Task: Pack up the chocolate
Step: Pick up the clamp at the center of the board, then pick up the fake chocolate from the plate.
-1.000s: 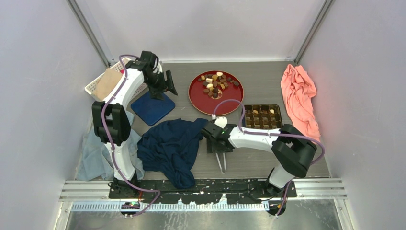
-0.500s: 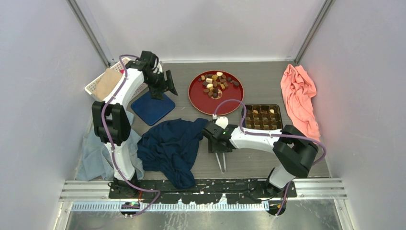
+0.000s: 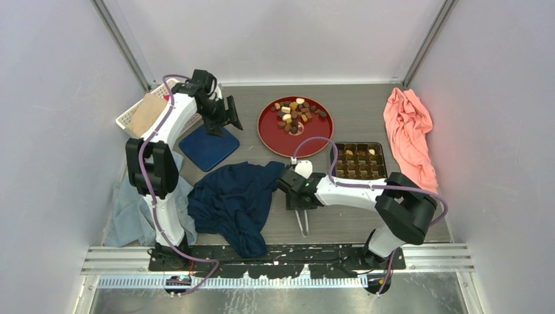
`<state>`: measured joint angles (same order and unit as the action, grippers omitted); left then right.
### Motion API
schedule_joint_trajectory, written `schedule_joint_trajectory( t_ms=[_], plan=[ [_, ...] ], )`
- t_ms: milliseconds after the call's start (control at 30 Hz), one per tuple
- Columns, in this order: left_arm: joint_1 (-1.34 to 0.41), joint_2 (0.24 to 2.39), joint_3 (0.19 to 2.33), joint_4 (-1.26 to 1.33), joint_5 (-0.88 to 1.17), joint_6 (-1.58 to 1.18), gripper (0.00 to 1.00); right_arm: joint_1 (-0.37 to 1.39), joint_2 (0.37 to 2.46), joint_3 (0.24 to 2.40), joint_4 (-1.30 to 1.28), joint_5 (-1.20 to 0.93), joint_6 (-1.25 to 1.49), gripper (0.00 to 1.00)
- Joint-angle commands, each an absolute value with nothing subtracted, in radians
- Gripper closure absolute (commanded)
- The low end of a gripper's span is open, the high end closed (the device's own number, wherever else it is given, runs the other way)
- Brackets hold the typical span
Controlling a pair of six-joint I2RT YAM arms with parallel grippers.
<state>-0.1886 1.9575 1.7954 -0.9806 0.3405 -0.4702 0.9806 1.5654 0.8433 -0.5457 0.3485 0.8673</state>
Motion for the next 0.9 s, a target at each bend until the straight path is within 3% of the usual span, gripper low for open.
schedule_joint_trajectory(
  t_ms=[0, 167, 267, 400, 467, 567, 733, 867],
  plan=[
    [-0.187, 1.921, 1.810, -0.966, 0.347, -0.472, 0.25, 0.998, 1.576, 0.788, -0.630, 0.386, 0.873, 0.51],
    [-0.189, 1.923, 1.814, -0.957, 0.355, -0.484, 0.25, 1.000, 1.535, 0.841, -0.672, 0.382, 0.833, 0.79],
    [-0.211, 1.923, 1.842, -0.970, 0.320, -0.449, 0.25, 1.000, 1.483, 0.961, -0.809, 0.404, 0.780, 0.86],
    [-0.267, 1.933, 1.894, -1.021, 0.237, -0.406, 0.24, 0.961, 1.421, 1.114, -0.930, 0.394, 0.707, 0.86],
    [-0.268, 1.933, 1.890, -1.016, 0.243, -0.413, 0.24, 0.887, 1.432, 1.196, -0.954, 0.275, 0.644, 0.83],
    [-0.268, 1.921, 1.877, -1.006, 0.208, -0.422, 0.24, 0.755, 1.536, 1.364, -1.045, 0.136, 0.579, 0.81],
    [-0.268, 1.875, 1.830, -0.964, 0.180, -0.430, 0.24, 0.660, 1.749, 1.743, -1.265, 0.099, 0.501, 0.79],
    [-0.268, 1.867, 1.822, -0.979, 0.174, -0.428, 0.24, 0.628, 1.860, 1.898, -1.296, 0.093, 0.476, 0.77]
  ],
)
